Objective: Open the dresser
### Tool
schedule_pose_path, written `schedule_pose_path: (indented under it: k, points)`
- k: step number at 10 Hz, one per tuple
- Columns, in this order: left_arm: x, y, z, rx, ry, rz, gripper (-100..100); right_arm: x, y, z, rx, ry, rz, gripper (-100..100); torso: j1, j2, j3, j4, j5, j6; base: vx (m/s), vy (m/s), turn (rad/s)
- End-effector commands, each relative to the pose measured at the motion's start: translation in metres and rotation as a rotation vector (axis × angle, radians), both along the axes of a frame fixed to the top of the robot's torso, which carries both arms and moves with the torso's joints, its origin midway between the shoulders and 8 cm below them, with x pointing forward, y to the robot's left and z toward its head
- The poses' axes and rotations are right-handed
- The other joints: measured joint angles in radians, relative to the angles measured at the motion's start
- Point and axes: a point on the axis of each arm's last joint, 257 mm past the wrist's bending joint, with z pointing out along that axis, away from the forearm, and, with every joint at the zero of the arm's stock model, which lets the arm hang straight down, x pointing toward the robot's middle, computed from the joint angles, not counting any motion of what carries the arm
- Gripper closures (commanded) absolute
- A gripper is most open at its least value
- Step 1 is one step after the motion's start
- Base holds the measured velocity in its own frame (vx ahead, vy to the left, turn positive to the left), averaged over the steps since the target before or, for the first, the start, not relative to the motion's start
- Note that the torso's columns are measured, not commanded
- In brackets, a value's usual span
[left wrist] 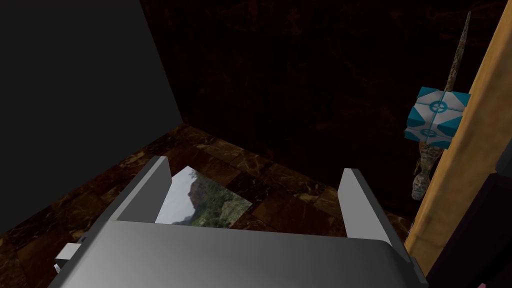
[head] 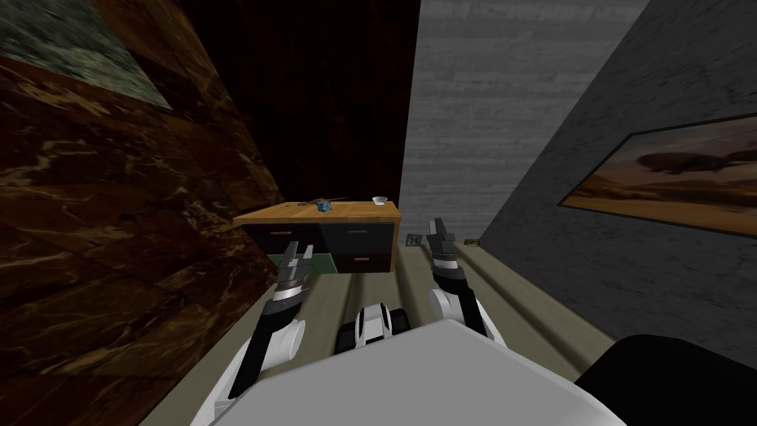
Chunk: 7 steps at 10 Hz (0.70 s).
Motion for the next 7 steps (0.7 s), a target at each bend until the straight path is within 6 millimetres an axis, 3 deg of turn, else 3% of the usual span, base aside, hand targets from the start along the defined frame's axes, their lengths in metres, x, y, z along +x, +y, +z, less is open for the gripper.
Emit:
schedule_pose_path:
  k: [1, 7]
  points:
    - [0.013, 0.001, -0.024, 0.005, 0.056, 0.001, -100, 0.0, 0.0, 0.0, 0.0, 0.0, 0.0, 0, 0.001, 0.0, 0.0, 0.0, 0.0, 0.0, 0.098, 0.005, -0.04]
    - [0.035, -0.001, -0.082, 0.017, 0.179, 0.001, -100, 0.0, 0.0, 0.0, 0.0, 0.0, 0.0, 0, 0.0, 0.0, 0.0, 0.0, 0.0, 0.0, 0.089, 0.002, -0.043]
